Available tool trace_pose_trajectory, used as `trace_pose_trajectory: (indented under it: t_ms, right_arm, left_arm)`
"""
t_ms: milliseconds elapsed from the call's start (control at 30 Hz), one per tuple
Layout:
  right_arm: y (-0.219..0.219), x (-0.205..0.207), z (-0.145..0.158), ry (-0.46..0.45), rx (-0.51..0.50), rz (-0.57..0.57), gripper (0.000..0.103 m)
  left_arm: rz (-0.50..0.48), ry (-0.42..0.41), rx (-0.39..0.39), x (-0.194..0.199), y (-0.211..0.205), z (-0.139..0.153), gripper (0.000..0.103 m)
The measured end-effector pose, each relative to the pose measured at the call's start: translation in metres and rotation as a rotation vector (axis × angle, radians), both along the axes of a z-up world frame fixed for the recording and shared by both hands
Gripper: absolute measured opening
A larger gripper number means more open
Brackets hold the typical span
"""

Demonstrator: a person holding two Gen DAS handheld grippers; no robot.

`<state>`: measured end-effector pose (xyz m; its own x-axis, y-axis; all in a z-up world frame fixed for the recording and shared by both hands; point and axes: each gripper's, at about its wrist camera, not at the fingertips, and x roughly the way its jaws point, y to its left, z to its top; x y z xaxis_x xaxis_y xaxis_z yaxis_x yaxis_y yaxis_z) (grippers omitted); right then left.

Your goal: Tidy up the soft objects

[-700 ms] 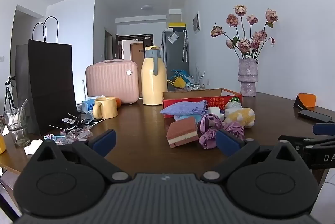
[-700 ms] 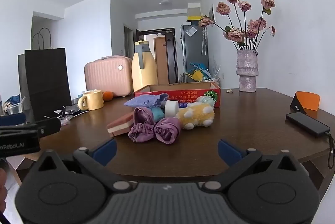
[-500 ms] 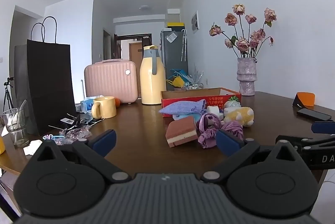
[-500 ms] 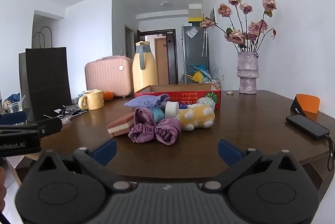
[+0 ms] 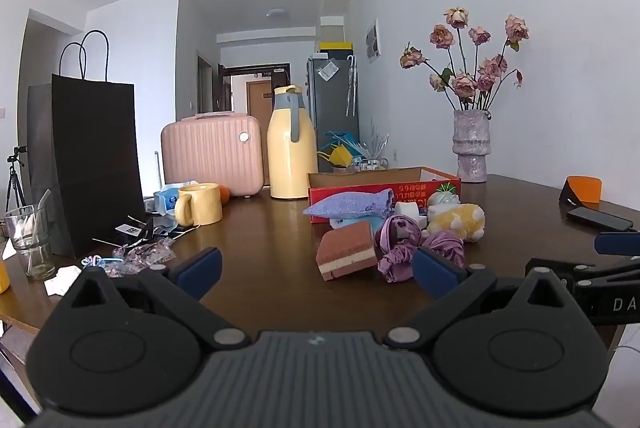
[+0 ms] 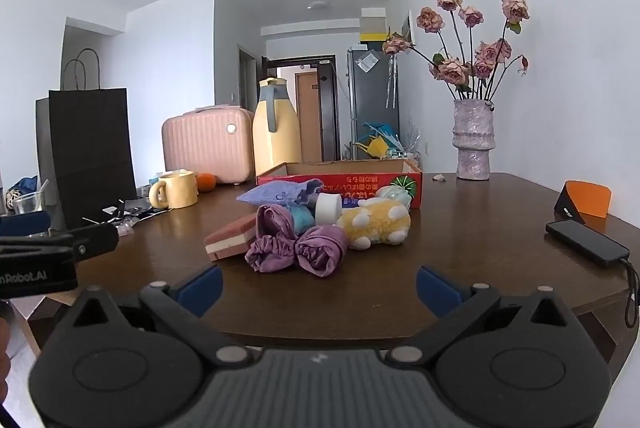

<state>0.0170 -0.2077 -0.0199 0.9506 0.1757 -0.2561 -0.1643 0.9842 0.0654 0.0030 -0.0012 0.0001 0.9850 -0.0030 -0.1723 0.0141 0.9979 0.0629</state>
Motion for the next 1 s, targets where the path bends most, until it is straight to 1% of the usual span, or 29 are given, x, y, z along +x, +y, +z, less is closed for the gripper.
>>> trace_pose_trajectory:
  t_ms: [1000]
  right_arm:
    - [0.0011,0.0000,-0.0014,0.007,-0.005,-0.002,0.103]
  left_arm:
    - [0.001,-0.007,-0.001,-0.0024,0.0022,0.0013,0.103]
